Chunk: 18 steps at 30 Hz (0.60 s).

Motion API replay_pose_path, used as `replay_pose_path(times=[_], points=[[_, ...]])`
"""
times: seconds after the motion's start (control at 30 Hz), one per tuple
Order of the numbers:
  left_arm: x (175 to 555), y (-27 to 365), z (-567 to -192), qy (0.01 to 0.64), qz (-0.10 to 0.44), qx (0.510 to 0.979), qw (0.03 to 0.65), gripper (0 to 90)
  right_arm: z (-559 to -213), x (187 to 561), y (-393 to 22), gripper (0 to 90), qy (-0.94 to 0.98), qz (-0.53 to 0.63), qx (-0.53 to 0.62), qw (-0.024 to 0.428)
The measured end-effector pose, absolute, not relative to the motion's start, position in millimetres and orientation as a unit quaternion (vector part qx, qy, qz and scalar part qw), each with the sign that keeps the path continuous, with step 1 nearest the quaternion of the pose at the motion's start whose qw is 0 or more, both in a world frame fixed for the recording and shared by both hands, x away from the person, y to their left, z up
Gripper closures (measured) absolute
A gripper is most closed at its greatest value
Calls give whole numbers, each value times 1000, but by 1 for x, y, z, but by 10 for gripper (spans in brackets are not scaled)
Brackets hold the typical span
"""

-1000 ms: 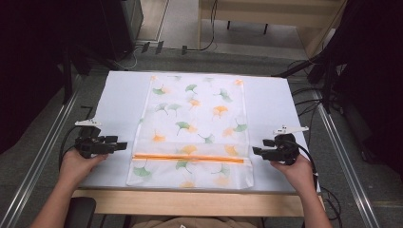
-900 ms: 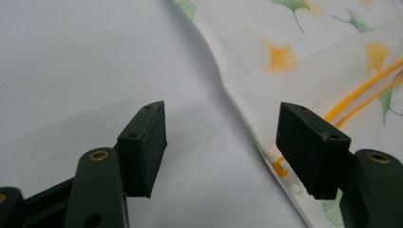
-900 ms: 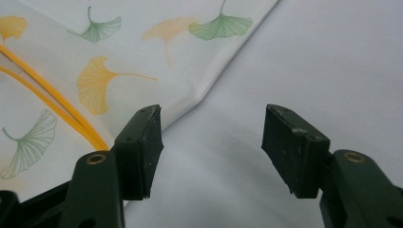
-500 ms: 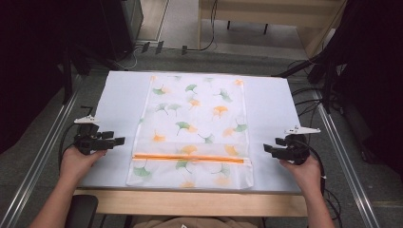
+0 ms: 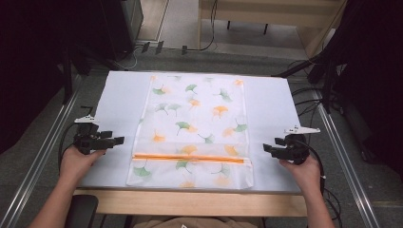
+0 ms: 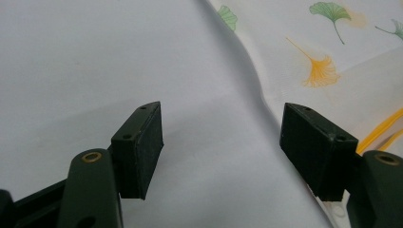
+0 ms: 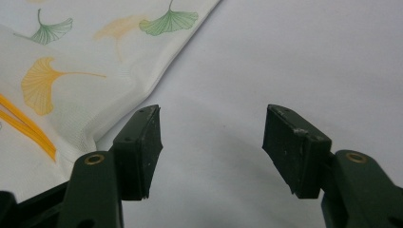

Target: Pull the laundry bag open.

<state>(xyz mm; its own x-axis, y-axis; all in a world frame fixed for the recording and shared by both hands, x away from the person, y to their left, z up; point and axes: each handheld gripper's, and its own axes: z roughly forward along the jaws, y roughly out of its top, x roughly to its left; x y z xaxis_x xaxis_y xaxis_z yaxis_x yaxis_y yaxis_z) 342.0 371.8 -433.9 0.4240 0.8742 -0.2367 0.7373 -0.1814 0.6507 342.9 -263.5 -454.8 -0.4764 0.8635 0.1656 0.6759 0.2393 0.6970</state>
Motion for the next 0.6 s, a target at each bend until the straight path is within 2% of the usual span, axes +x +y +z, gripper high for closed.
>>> replay_pose_path(times=[0.6], points=[[343,371,-436,533,102,763,352,282,-456,343,-262,397,783,367,486,127]])
